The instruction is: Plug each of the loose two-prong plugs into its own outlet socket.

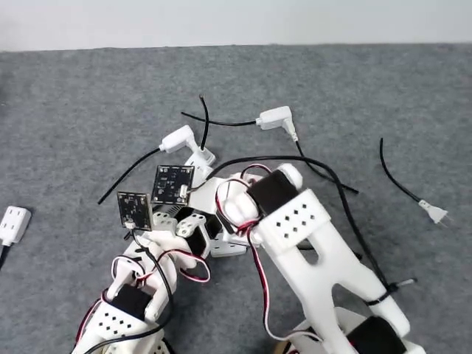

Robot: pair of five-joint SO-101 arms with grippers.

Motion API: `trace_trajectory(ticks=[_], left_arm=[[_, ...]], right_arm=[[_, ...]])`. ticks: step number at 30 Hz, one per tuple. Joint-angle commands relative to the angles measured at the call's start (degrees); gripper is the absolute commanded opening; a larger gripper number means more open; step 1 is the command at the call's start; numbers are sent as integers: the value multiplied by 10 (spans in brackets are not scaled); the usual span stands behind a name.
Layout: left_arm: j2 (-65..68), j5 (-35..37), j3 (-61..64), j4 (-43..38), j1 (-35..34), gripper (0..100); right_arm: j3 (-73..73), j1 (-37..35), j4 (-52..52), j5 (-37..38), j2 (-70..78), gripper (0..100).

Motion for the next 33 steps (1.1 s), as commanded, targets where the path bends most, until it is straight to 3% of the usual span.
trace_trajectory(ticks=[1, 33], left_arm=[[2, -1, 0, 1, 7, 192], [2, -4, 0, 2, 6, 190]], right_arm=[[-52, -6, 11, -6, -46, 9], [-35, -7, -23, -26, -61, 9]])
